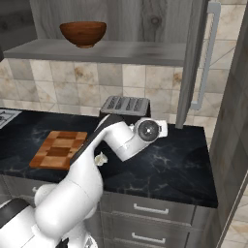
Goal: Open the cabinet. Place the bowl and condiment on the counter. Then place the lime and garlic on the cutting board.
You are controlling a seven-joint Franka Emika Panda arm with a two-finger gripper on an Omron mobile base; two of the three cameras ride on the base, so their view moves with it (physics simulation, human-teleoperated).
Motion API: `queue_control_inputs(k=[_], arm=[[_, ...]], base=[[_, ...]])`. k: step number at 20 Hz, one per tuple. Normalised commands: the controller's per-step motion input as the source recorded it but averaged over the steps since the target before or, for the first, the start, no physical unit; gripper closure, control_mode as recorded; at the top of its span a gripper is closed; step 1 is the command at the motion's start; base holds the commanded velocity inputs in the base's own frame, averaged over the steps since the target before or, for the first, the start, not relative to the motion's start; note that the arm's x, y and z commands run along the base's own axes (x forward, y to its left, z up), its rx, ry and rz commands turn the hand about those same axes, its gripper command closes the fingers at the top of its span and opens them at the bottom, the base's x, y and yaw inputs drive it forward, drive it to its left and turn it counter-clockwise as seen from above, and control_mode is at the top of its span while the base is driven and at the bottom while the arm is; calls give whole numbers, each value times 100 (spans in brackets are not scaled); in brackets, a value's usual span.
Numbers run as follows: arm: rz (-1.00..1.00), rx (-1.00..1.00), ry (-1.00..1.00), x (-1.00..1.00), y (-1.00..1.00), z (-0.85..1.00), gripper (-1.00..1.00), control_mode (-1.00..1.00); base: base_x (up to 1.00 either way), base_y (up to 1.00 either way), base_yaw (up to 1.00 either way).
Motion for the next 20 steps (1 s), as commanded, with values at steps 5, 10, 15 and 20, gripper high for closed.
queue_control_inputs(k=[5, 10, 15, 20], arm=[[0, 0, 0, 16, -62, -22, 100, -100], [0, 0, 0, 10, -37, -6, 100, -100], [0, 0, 0, 4, -25, -1, 100, -100], [0, 0, -3, 0, -1, -11, 100, -100]], base=[[0, 0, 0], [0, 0, 0], [0, 0, 0], [0, 0, 0]])
